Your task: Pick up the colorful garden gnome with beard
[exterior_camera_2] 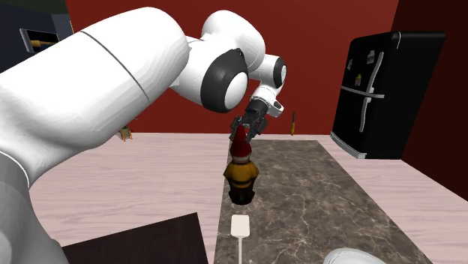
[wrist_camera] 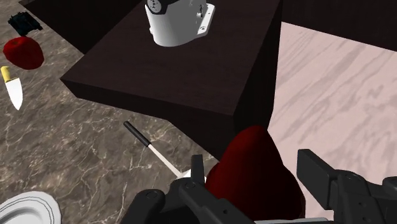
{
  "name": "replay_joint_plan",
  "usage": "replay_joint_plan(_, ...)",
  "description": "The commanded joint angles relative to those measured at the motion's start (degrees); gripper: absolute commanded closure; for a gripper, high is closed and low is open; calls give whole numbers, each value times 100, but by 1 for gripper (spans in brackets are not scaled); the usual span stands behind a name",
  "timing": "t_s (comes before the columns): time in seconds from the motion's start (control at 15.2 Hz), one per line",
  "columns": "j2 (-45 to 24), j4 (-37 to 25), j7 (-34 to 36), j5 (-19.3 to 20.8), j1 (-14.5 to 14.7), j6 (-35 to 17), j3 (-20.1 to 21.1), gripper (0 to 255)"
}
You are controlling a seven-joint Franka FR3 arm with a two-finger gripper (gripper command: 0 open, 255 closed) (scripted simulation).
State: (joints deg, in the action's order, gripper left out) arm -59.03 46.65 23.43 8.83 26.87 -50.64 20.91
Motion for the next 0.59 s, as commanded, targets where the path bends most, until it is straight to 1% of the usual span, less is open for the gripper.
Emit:
replay_joint_plan(0.0, 22, -134, 2, -9, 19, 149, 4, 255)
replay_joint_plan(0.33, -7, -595, 6, -20, 100, 562, 1, 255)
replay_joint_plan(0.53, -118, -1050, -4, -12, 189, 890, -17, 255)
